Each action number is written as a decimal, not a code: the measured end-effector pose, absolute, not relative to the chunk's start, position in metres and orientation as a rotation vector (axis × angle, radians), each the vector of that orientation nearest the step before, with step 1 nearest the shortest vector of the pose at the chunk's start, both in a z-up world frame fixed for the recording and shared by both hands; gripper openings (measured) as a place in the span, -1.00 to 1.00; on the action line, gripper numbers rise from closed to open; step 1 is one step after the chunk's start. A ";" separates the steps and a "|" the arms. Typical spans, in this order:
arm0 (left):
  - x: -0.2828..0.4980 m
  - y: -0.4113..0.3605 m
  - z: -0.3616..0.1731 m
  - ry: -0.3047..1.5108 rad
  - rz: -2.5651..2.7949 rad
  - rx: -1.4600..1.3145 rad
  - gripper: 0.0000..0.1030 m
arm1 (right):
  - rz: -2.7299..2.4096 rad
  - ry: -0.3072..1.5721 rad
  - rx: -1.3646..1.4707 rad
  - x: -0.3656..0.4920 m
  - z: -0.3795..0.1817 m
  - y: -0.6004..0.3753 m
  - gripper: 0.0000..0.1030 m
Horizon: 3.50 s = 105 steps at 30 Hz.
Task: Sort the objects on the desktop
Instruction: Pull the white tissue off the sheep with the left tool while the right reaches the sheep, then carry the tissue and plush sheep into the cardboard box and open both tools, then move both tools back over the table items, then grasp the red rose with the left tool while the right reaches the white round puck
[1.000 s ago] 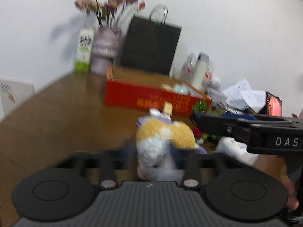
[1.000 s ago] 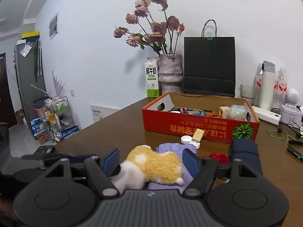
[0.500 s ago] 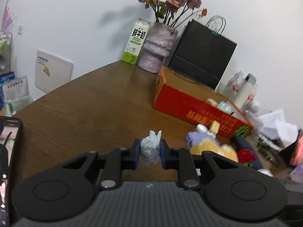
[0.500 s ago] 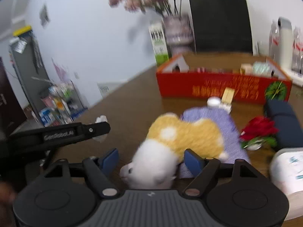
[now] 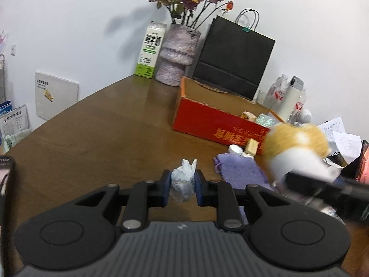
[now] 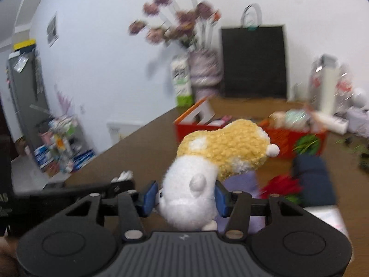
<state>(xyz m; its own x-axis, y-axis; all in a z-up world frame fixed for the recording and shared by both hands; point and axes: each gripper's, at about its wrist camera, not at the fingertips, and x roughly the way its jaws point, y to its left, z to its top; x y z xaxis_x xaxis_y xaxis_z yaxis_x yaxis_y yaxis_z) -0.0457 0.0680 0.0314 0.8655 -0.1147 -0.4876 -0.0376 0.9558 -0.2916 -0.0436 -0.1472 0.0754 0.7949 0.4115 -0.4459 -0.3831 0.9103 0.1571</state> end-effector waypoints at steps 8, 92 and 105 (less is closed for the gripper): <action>0.049 0.044 0.088 0.489 -0.080 -0.251 -0.58 | 0.333 0.449 0.093 0.054 0.130 -0.213 -0.01; -0.059 0.009 0.006 0.542 -0.101 -0.076 1.00 | 0.261 0.363 0.109 -0.076 0.020 -0.231 0.75; -0.059 0.000 0.013 0.514 -0.164 -0.072 1.00 | 0.117 0.505 0.072 -0.063 0.022 -0.256 0.74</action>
<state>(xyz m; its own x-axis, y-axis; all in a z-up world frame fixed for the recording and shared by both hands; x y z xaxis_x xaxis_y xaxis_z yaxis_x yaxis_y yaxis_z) -0.0590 0.0001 0.0128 0.8581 -0.1745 -0.4830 0.1384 0.9843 -0.1097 -0.0630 -0.2562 0.0222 0.8689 0.1291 -0.4778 -0.0934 0.9908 0.0978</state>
